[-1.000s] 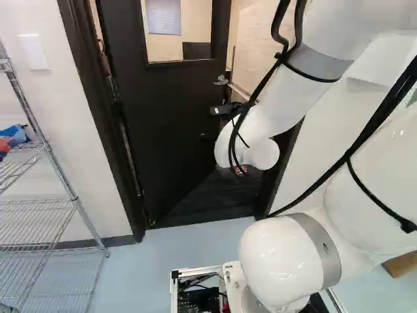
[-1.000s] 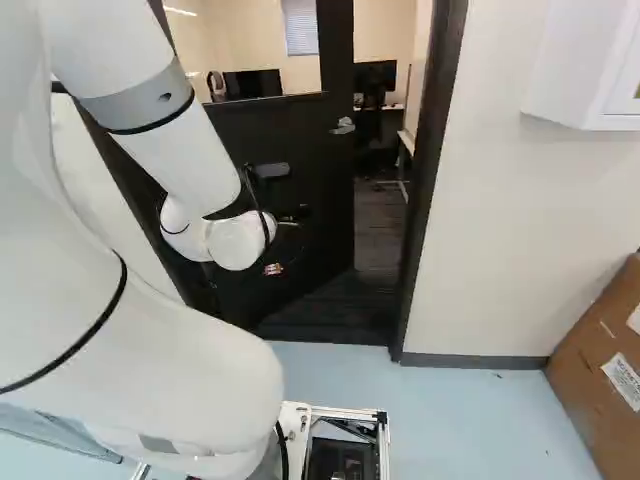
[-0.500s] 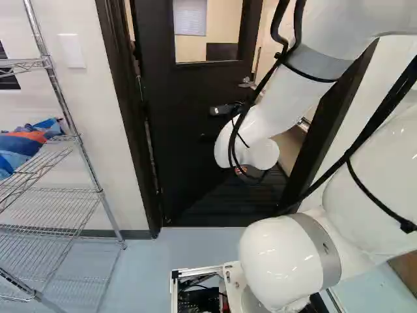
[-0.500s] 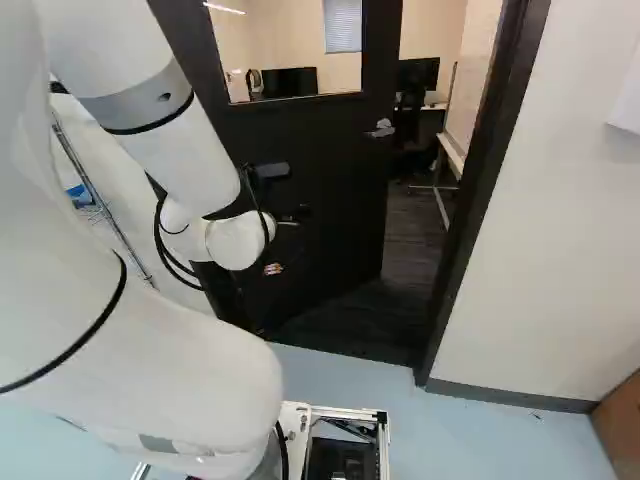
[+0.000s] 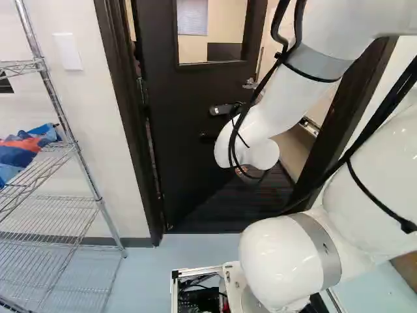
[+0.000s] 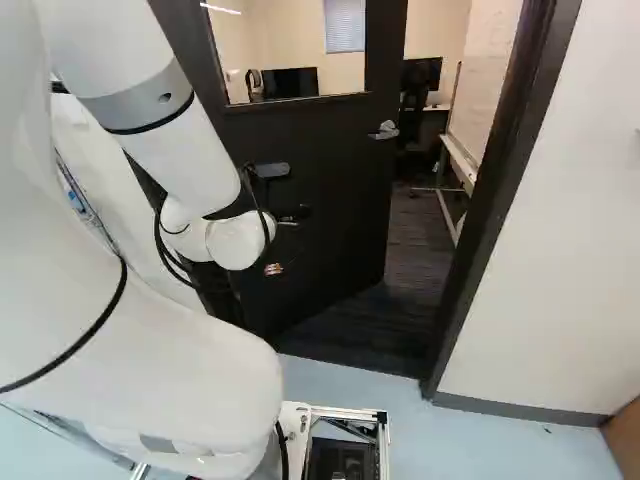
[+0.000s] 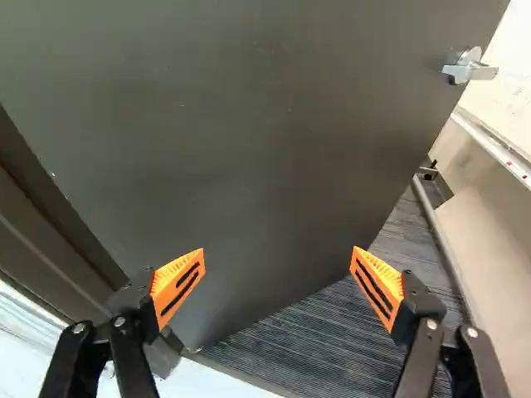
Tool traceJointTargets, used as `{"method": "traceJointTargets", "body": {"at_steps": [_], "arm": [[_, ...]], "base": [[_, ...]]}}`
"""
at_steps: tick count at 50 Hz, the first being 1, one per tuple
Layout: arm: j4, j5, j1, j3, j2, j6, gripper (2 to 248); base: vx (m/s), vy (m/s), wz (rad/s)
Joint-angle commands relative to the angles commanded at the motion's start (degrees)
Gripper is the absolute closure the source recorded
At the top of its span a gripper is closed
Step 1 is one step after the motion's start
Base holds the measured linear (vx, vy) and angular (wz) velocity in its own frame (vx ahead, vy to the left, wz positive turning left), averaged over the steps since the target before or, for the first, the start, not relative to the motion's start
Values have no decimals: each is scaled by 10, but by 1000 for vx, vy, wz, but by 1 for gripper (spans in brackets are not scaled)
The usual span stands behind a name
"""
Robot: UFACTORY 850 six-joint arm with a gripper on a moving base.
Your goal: Open the door and move inside
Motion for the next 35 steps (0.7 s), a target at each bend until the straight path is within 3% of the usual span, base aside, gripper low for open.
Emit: {"method": "traceJointTargets", "body": {"at_steps": [35], "arm": [[0, 0, 0, 0, 0, 0, 3]], "base": [[98, 36, -5]]}}
